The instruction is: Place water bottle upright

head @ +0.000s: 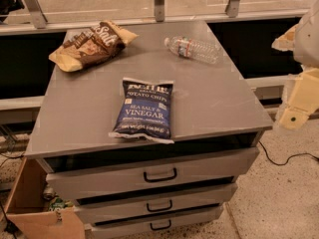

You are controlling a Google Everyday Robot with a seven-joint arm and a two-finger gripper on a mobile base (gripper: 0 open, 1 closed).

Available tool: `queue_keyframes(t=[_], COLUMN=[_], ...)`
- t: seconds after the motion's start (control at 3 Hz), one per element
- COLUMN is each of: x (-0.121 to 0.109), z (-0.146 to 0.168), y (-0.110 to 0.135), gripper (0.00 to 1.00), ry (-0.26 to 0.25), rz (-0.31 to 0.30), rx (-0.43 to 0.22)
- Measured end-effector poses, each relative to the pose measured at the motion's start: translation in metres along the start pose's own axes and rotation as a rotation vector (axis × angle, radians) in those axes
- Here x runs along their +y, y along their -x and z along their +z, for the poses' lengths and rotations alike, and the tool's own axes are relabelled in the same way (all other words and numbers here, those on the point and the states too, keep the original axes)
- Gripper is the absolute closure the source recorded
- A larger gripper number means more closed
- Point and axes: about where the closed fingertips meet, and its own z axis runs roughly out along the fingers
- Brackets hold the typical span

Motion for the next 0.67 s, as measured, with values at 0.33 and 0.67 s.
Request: queue_keyframes(t=[0.33, 0.67], x=[0.000, -0.027], z=[0.000, 0.013], y=[0.000, 0.016], gripper=[0.00, 0.00], ry=[0.000, -0.028], rz=[0.000, -0.007], rx=[0.000, -0.051])
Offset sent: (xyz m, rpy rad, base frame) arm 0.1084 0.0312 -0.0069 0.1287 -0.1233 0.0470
